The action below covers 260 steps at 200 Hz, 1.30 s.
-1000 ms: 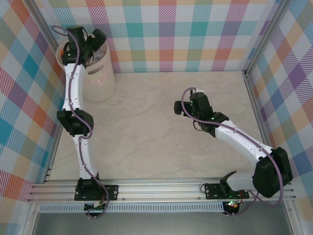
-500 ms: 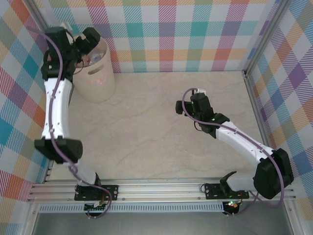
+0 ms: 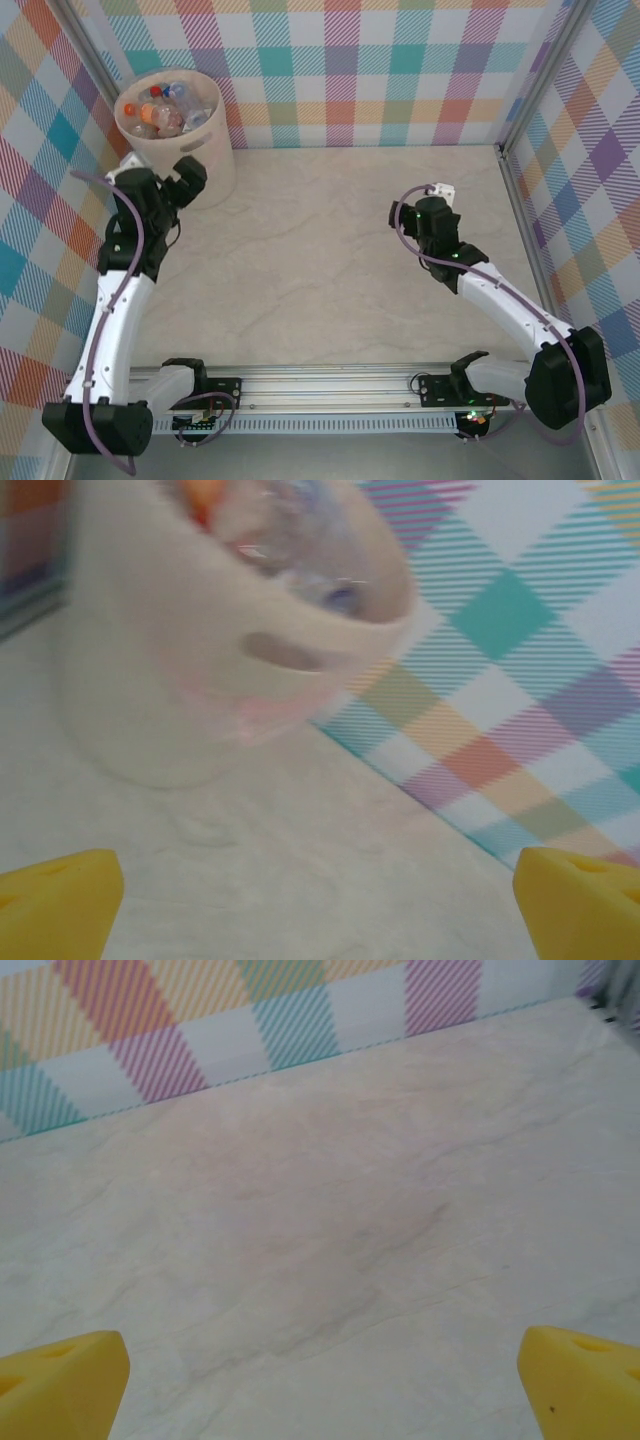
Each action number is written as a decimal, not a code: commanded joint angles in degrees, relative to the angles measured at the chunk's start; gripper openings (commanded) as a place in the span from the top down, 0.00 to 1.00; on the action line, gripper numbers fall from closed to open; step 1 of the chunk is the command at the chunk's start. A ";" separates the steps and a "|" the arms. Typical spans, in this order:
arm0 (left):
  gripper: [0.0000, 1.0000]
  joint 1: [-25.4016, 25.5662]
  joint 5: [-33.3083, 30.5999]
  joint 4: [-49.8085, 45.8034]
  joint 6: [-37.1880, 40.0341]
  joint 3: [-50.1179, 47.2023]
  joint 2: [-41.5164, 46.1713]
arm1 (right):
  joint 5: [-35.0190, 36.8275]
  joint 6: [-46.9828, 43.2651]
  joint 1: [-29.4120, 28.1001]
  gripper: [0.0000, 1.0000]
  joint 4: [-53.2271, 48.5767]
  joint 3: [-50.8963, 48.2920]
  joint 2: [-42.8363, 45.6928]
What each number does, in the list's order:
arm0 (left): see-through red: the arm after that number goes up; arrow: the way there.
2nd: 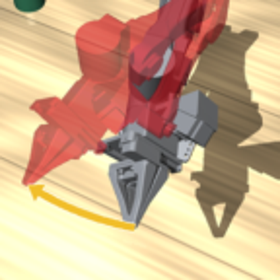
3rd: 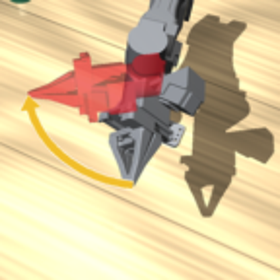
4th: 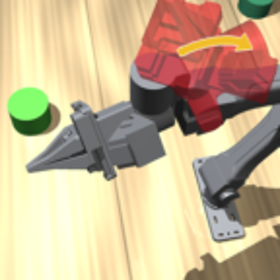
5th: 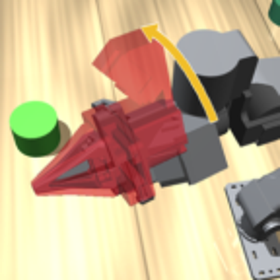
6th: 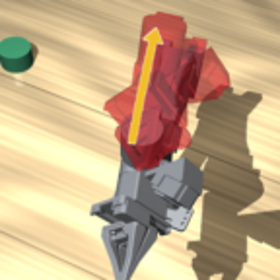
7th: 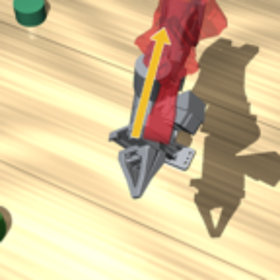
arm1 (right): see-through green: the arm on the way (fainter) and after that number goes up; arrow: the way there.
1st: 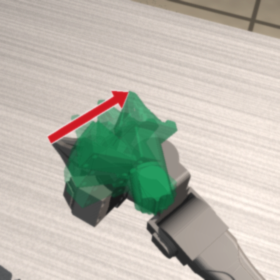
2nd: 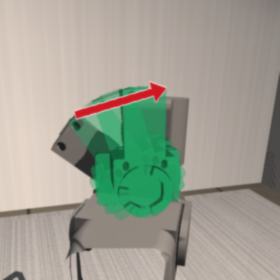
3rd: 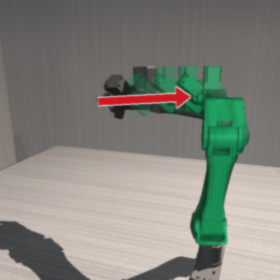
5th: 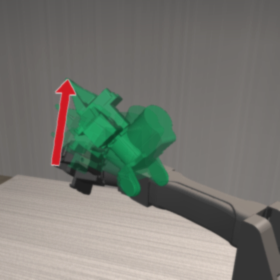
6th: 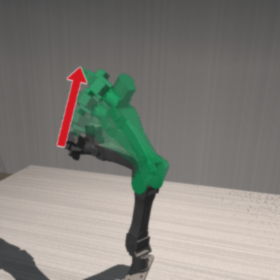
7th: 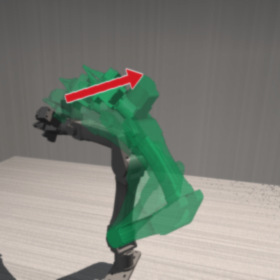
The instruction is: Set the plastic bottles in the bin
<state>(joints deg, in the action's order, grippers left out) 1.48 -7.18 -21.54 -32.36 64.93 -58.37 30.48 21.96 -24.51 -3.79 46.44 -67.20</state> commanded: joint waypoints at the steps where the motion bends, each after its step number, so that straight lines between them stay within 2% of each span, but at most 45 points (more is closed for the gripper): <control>1: 0.00 0.20 -13.08 1.73 0.02 -5.40 2.72 | 2.11 -5.98 2.88 0.00 3.75 -2.69 2.34; 34: 0.00 0.23 -21.25 3.87 1.99 -16.70 5.77 | 1.01 -12.57 8.85 0.00 9.21 -8.28 2.71; 74: 0.00 -0.33 -27.61 12.46 4.33 -29.10 6.99 | -5.43 -11.39 17.94 0.00 12.74 -13.53 -0.01; 86: 0.00 -0.54 -28.69 15.27 5.57 -31.79 6.29 | -9.52 -12.09 20.24 0.00 15.73 -15.26 -1.55; 104: 0.00 -1.20 -25.90 21.02 8.79 -35.16 3.86 | -17.00 -15.60 22.70 0.00 23.84 -18.46 -5.17; 124: 0.00 -1.37 -20.05 29.65 15.86 -37.48 -1.44 | -20.41 -18.49 23.43 0.00 28.93 -19.55 -9.25; 150: 0.00 -1.48 -16.51 33.18 17.96 -37.04 -7.65 | -28.19 -20.67 24.25 0.00 33.05 -18.72 -12.57; 167: 0.00 -1.56 -13.46 40.05 19.78 -38.40 -12.22 | -30.34 -20.81 24.33 0.00 39.14 -19.36 -14.50; 177: 0.00 -1.65 -10.90 44.02 22.01 -38.52 -14.98 | -32.01 -21.33 24.50 0.00 39.47 -18.96 -16.12; 196: 0.00 -1.65 -8.50 49.11 23.75 -38.33 -19.64 | -36.52 -22.91 24.50 0.00 47.53 -21.06 -19.39; 215: 0.00 -1.65 -6.12 54.94 24.22 -39.62 -21.69 | -37.38 -23.22 24.51 0.00 57.38 -25.60 -21.10; 236: 0.00 -1.57 -2.69 59.08 26.53 -40.86 -22.52 | -32.54 -21.24 24.51 0.00 50.82 -22.48 -20.92; 260: 0.00 -1.49 1.26 66.94 28.67 -43.38 -25.08 | -32.33 -21.31 24.51 0.00 51.57 -22.97 -20.86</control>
<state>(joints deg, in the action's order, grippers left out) 0.45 -11.92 34.11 -7.68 23.70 -81.28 -2.17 0.60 -0.34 44.01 22.20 -87.99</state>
